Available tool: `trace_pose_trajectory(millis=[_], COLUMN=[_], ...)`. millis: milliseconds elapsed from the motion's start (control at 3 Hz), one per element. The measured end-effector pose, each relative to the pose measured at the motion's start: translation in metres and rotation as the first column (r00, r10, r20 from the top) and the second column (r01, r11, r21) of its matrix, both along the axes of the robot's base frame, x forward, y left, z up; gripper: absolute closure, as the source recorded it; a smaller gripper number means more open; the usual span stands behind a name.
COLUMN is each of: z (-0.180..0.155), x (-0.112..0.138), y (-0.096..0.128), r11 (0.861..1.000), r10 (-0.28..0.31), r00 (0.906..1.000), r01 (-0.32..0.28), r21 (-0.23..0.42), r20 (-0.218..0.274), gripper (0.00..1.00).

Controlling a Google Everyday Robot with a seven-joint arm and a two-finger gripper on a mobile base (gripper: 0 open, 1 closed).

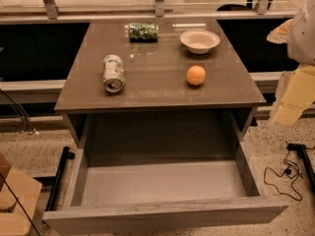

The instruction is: Place 7up can into top drawer

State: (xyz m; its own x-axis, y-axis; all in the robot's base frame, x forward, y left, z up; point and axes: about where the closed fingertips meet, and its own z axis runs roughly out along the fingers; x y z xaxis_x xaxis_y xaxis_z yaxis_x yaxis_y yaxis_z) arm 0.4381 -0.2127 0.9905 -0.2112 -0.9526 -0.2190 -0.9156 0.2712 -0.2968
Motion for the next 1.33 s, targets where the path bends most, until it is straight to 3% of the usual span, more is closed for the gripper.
trace_pose_trajectory(millis=[333,667,1000,1333], z=[0.0,-0.003,-0.006,-0.003], x=[0.0,0.009,0.027,0.028], y=[0.0,0.023,0.067,0.072], r11=[1.0,0.998,0.98,0.976], r10=[0.0,0.032,0.09,0.091], r00=[1.0,0.9991,0.9935,0.9925], r01=[0.0,-0.033,-0.101,-0.105], r21=[0.0,0.054,0.173,0.19], r20=[0.0,0.027,0.07,0.082], gripper=[0.0,0.0,0.0,0.0])
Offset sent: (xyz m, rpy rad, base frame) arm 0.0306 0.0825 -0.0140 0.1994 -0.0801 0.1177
